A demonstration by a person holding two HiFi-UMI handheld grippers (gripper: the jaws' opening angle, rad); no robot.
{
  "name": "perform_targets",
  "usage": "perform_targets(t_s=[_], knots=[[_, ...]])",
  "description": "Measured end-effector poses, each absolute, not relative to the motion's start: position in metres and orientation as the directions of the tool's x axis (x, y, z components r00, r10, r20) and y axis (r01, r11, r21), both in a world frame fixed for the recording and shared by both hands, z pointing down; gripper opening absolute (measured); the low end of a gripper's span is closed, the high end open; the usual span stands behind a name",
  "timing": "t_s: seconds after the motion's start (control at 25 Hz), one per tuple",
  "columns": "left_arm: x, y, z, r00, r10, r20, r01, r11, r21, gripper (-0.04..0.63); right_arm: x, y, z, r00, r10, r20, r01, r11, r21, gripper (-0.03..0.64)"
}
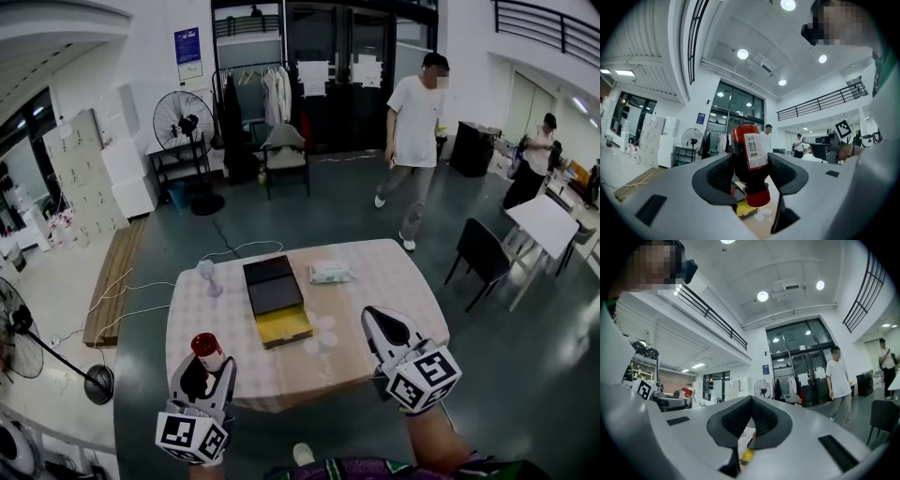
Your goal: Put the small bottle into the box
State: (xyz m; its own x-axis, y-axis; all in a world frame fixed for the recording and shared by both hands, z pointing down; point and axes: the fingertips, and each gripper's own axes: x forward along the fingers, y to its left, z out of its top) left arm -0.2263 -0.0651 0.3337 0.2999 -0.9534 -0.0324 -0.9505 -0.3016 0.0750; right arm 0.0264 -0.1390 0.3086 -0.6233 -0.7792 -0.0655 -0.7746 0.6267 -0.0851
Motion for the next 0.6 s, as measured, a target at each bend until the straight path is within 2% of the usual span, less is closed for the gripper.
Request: perform_targets(t_s=[0.6], knots=[[-0.253,-0.149,0.400,0.335,-0.941,0.055,-0.933,-0.323,0.159,0.250,0.000,-0.199,0.339,-0.609,-0.793,0.007,-0.790,0.606,-0.088,0.005]])
